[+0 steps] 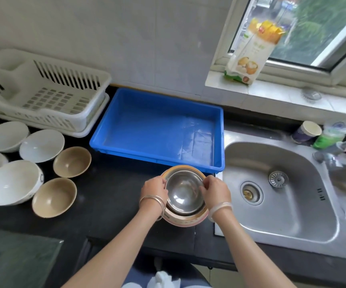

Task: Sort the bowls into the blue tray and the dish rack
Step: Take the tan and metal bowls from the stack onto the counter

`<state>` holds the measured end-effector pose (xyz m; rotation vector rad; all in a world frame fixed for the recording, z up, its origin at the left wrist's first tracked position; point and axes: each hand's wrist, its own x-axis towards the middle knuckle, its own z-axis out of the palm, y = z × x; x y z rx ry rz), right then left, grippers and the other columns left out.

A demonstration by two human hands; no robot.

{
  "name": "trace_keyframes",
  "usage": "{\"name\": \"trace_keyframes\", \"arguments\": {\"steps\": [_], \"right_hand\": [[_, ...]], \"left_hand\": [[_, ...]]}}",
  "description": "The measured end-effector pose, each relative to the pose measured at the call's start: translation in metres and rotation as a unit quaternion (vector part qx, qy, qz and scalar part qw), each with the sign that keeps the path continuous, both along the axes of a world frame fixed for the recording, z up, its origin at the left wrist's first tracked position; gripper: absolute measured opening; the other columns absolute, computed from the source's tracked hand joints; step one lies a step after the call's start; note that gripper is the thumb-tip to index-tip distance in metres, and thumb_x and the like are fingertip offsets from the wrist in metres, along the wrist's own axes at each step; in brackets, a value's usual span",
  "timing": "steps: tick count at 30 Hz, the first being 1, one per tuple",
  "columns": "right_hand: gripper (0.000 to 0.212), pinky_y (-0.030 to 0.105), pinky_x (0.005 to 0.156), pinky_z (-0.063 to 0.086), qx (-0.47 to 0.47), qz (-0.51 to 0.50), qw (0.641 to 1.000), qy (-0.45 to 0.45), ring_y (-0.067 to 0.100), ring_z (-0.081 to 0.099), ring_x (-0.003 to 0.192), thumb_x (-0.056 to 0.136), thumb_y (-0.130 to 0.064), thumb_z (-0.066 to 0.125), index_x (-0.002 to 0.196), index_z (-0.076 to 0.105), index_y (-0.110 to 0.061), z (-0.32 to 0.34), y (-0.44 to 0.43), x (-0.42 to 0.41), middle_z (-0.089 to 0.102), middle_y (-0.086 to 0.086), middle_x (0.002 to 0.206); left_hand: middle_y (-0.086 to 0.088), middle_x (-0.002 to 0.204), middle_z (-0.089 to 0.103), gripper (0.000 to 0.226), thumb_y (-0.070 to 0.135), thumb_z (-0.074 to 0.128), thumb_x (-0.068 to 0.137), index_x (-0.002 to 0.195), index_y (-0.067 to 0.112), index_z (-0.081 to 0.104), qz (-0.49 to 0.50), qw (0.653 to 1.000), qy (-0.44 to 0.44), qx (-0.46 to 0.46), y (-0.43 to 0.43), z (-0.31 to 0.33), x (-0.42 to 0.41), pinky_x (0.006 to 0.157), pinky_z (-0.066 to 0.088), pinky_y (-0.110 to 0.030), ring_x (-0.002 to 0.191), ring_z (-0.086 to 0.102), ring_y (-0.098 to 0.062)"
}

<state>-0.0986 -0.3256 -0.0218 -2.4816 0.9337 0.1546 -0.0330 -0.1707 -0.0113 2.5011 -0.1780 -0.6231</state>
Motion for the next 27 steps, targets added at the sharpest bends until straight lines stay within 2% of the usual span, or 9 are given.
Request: {"name": "trace_keyframes", "arguments": {"steps": [2,4,6,11,14,19,22,24,27], "right_hand": [[0.008,0.027,0.064,0.038,0.017,-0.016,1.0,-0.007,0.023,0.051,0.074,0.087,-0.02,0.057,0.085,0.057,-0.013,0.001,-0.003,0.0,0.066,0.008,0.09],[0.008,0.027,0.065,0.035,0.03,-0.029,0.999,-0.009,0.024,0.049,0.073,0.088,-0.021,0.056,0.085,0.056,-0.014,0.001,-0.007,0.001,0.066,0.009,0.09],[0.008,0.027,0.066,0.034,0.043,-0.031,0.999,-0.01,0.024,0.048,0.075,0.087,-0.019,0.057,0.086,0.057,-0.011,0.002,-0.012,0.002,0.066,0.01,0.09],[0.007,0.032,0.071,0.044,0.082,-0.065,0.994,-0.037,0.031,0.059,0.083,0.083,-0.014,0.06,0.083,0.061,-0.008,0.008,-0.024,-0.001,0.063,0.007,0.079],[0.005,0.036,0.076,0.052,0.096,-0.084,0.991,-0.045,0.033,0.064,0.082,0.083,-0.015,0.062,0.079,0.06,-0.012,0.013,-0.029,-0.004,0.065,0.009,0.078],[0.004,0.042,0.079,0.055,0.12,-0.093,0.987,-0.058,0.033,0.067,0.078,0.08,-0.015,0.065,0.079,0.062,-0.016,0.017,-0.033,-0.008,0.071,0.013,0.082],[0.002,0.043,0.079,0.056,0.13,-0.091,0.984,-0.075,0.033,0.068,0.077,0.08,-0.015,0.066,0.08,0.065,-0.017,0.021,-0.033,-0.008,0.072,0.012,0.08],[0.006,0.045,0.079,0.056,0.138,-0.093,0.982,-0.091,0.032,0.069,0.074,0.08,-0.014,0.067,0.077,0.065,-0.019,0.026,-0.031,-0.008,0.072,0.01,0.076],[0.003,0.044,0.078,0.057,0.138,-0.083,0.98,-0.115,0.029,0.069,0.072,0.079,-0.013,0.067,0.079,0.068,-0.016,0.034,-0.03,-0.002,0.071,0.008,0.072]], "left_hand": [[-0.004,0.104,0.067,0.023,0.014,0.053,0.089,0.109,0.013,0.064,0.024,0.999,0.033,-0.028,0.002,0.001,0.004,0.081,0.052,-0.029,0.096,0.063,-0.02],[-0.005,0.09,0.065,0.019,0.019,0.048,0.092,0.092,0.014,0.067,0.03,0.997,0.052,-0.039,0.003,0.002,0.006,0.074,0.049,-0.033,0.086,0.062,-0.021],[-0.009,0.082,0.064,0.028,0.02,0.043,0.094,0.078,0.01,0.065,0.028,0.997,0.061,-0.042,0.004,0.003,0.007,0.076,0.052,-0.038,0.077,0.061,-0.024],[-0.004,0.095,0.065,0.012,0.019,0.055,0.089,0.095,0.013,0.064,0.013,0.997,0.066,-0.047,0.002,-0.001,0.009,0.073,0.047,-0.028,0.084,0.059,-0.017],[0.002,0.084,0.058,0.006,0.019,0.062,0.084,0.084,0.018,0.056,0.015,0.997,0.049,-0.052,-0.002,-0.002,0.007,0.068,0.043,-0.025,0.081,0.057,-0.016],[0.006,0.071,0.051,0.024,0.016,0.057,0.087,0.068,0.023,0.044,0.02,0.998,0.034,-0.055,-0.005,-0.001,0.005,0.057,0.04,-0.021,0.065,0.051,-0.009],[0.002,0.075,0.054,0.019,0.014,0.056,0.088,0.071,0.02,0.047,0.03,0.995,0.057,-0.081,-0.004,0.001,0.005,0.067,0.055,-0.031,0.072,0.06,-0.017],[-0.002,0.081,0.058,0.014,0.013,0.056,0.087,0.075,0.017,0.051,0.043,0.992,0.064,-0.101,-0.001,0.003,0.007,0.077,0.058,-0.039,0.081,0.063,-0.022],[-0.003,0.083,0.06,0.013,0.012,0.058,0.086,0.075,0.017,0.052,0.075,0.986,0.063,-0.132,0.01,0.008,0.014,0.074,0.059,-0.038,0.08,0.064,-0.02]]}}
